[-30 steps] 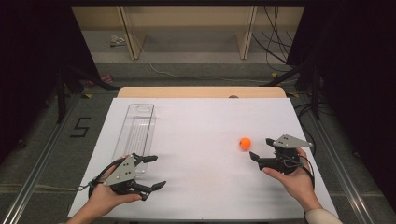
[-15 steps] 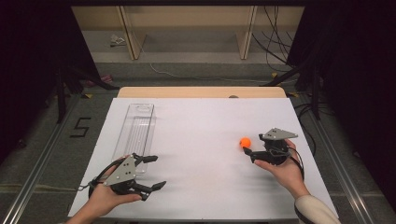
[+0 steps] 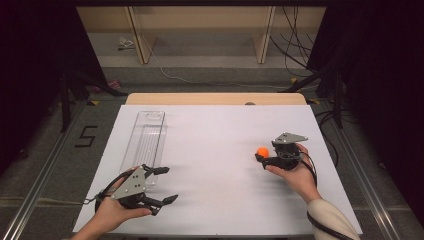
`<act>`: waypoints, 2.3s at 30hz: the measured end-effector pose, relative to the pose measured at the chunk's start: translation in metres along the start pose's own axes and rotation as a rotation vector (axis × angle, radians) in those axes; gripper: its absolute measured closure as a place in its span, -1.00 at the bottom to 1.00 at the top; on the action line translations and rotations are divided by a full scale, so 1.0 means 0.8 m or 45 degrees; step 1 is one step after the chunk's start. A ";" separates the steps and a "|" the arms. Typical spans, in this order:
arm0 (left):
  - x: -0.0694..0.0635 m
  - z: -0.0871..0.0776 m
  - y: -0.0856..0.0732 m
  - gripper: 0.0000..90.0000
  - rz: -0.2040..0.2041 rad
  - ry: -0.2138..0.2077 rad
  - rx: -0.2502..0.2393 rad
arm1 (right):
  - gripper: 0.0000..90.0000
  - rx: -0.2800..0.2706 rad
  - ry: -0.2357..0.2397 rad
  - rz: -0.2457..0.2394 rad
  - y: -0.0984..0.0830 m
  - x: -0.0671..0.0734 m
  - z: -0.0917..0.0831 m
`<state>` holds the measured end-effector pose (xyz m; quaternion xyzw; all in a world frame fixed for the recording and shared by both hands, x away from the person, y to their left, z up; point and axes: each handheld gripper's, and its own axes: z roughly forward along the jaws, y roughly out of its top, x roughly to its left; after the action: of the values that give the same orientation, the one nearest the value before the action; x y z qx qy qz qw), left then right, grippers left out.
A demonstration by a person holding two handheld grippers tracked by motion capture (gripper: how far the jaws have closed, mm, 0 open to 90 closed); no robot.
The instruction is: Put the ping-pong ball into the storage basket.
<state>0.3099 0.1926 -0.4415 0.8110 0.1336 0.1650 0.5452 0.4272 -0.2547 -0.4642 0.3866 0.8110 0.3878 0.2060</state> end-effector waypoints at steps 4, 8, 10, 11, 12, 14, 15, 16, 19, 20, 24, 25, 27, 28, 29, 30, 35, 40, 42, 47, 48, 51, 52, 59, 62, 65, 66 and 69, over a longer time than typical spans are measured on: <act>0.000 0.000 0.000 -0.61 0.000 -0.001 -0.001 | -0.63 0.027 0.008 0.001 0.000 -0.002 0.011; 0.000 0.000 0.000 -0.61 -0.001 0.000 -0.002 | -0.62 0.055 0.006 0.006 0.000 -0.003 0.021; 0.000 0.000 0.000 -0.61 -0.001 0.000 -0.002 | -0.57 0.072 0.007 0.004 0.001 -0.005 0.027; 0.000 0.000 0.000 -0.61 -0.001 -0.001 -0.002 | -0.55 0.076 0.006 0.001 0.001 -0.005 0.029; 0.000 0.000 0.000 -0.61 0.000 -0.001 -0.003 | -0.52 0.080 0.004 0.003 0.001 -0.006 0.030; 0.000 0.000 0.000 -0.61 -0.001 -0.001 -0.003 | -0.50 0.084 0.003 0.006 0.001 -0.006 0.031; 0.000 0.000 0.000 -0.61 -0.001 -0.001 -0.003 | -0.48 0.090 0.004 0.009 0.000 -0.007 0.032; 0.000 0.000 0.000 -0.61 0.001 -0.001 -0.002 | -0.47 0.093 0.005 0.009 0.000 -0.007 0.033; 0.000 0.000 0.000 -0.61 0.003 -0.004 -0.002 | -0.41 0.107 0.003 0.012 0.000 -0.008 0.036; 0.000 0.000 0.000 -0.61 0.001 -0.003 -0.001 | -0.40 0.109 0.003 0.011 0.000 -0.008 0.037; 0.000 0.000 0.000 -0.61 0.001 -0.004 -0.001 | -0.36 0.119 0.005 0.005 -0.001 -0.008 0.038; 0.000 0.000 0.000 -0.61 0.003 -0.005 0.000 | -0.34 0.124 0.007 0.008 -0.001 -0.008 0.038; 0.000 0.000 0.000 -0.61 0.006 -0.007 0.000 | -0.31 0.128 0.005 0.008 -0.002 -0.007 0.038; 0.000 0.000 0.000 -0.61 0.006 -0.007 0.000 | -0.29 0.130 0.005 0.007 -0.002 -0.007 0.039; 0.000 0.000 0.000 -0.61 0.003 -0.006 0.000 | -0.27 0.135 0.005 0.007 -0.003 -0.007 0.039; 0.000 0.000 0.000 -0.61 0.007 -0.007 0.001 | -0.26 0.137 0.005 0.004 -0.003 -0.007 0.039; -0.001 0.000 0.000 -0.61 0.006 -0.010 0.004 | -0.20 0.147 0.004 0.003 -0.004 -0.007 0.040; -0.001 0.000 0.000 -0.61 0.006 -0.012 0.003 | -0.14 0.151 0.002 0.003 -0.004 -0.007 0.040; -0.001 0.000 0.000 -0.61 0.008 -0.012 0.004 | -0.05 0.154 0.008 0.001 -0.004 -0.007 0.040; -0.001 0.000 0.000 -0.61 0.009 -0.012 0.003 | 0.08 0.163 0.013 -0.008 -0.004 -0.007 0.040; -0.001 0.000 0.001 -0.61 0.011 -0.013 0.004 | 0.13 0.162 0.021 -0.014 -0.004 -0.007 0.040; -0.001 0.000 0.001 -0.61 0.011 -0.013 0.004 | 0.13 0.162 0.022 -0.017 -0.003 -0.007 0.039; -0.001 0.000 0.001 -0.61 0.011 -0.013 0.004 | 0.13 0.161 0.021 -0.018 -0.003 -0.006 0.039; -0.001 0.000 0.001 -0.61 0.010 -0.013 0.001 | 0.14 0.133 0.015 -0.009 0.001 -0.007 0.035; -0.001 0.000 0.001 -0.61 0.010 -0.013 0.001 | 0.14 0.125 0.016 -0.008 0.002 -0.007 0.033; -0.001 0.000 0.001 -0.61 0.011 -0.013 0.001 | 0.14 0.114 0.015 -0.009 0.005 -0.006 0.032; -0.002 0.000 0.001 -0.61 0.013 -0.014 0.002 | 0.14 0.111 0.017 -0.008 0.006 -0.005 0.031; -0.002 0.000 0.001 -0.61 0.013 -0.015 0.001 | 0.14 0.095 0.016 -0.010 0.008 -0.004 0.030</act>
<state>0.3086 0.1920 -0.4410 0.8128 0.1261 0.1629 0.5449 0.4472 -0.2434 -0.4736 0.3883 0.8277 0.3589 0.1879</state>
